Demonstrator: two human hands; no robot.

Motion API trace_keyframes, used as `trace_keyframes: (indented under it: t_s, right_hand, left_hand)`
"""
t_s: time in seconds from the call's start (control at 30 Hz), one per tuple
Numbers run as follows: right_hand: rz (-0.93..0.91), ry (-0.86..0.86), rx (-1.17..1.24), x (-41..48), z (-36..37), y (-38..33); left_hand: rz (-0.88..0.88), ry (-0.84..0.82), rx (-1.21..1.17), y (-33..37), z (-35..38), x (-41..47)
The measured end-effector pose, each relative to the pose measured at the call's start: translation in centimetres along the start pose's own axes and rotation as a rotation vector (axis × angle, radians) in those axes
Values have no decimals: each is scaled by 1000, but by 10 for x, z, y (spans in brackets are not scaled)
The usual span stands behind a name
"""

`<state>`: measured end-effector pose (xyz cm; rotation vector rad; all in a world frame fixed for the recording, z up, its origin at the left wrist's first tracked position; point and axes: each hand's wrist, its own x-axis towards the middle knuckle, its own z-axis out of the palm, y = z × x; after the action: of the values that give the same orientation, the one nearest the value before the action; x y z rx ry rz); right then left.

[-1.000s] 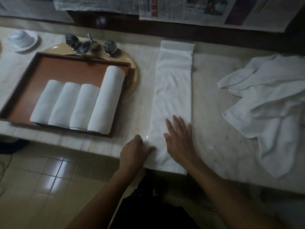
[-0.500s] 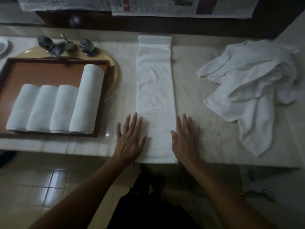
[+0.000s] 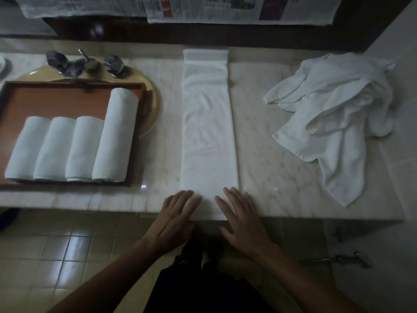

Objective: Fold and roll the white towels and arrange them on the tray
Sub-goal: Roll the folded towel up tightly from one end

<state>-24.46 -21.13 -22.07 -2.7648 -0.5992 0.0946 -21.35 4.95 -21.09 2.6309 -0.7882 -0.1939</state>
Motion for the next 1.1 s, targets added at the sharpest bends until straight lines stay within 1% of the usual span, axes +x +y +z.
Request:
trace_keyframes:
  t_s: [0.07, 0.13, 0.27, 0.33, 0.5, 0.57, 0.63, 0.7, 0.8, 0.87, 0.93, 1.03, 1.1]
  right_hand:
    - [-15, 15, -7, -2, 5, 5]
    - [-32, 67, 11, -1, 8, 10]
    - [-68, 146, 35, 1, 3, 12]
    - [-82, 161, 63, 2, 2, 15]
    - [-21, 171, 250, 8, -9, 16]
    - [38, 131, 297, 12, -20, 12]
    - [84, 86, 288, 16, -29, 11]
    - [158, 56, 329, 17, -35, 9]
    - [338, 25, 453, 18, -40, 7]
    - [422, -1, 472, 20, -40, 5]
    - [452, 10, 464, 21, -41, 3]
    - [460, 36, 426, 23, -40, 2]
    - [431, 54, 379, 25, -37, 0]
  left_hand:
    - [81, 11, 32, -1, 2, -2]
    - [94, 35, 48, -7, -1, -1]
    - [186, 87, 8, -18, -8, -7]
    - [179, 104, -20, -20, -13, -9]
    - [20, 97, -97, -16, -28, -13]
    - [-144, 116, -178, -11, -37, -14]
    - [-293, 111, -269, -7, -41, -13]
    - [-365, 121, -340, -3, -43, -11]
    - [-481, 158, -447, 3, -45, -7]
    - [-528, 155, -479, 5, -45, -4]
    - [-541, 145, -461, 4, -43, 0]
    - [-555, 117, -409, -1, -38, 5]
    - [-557, 106, -375, -2, -37, 7]
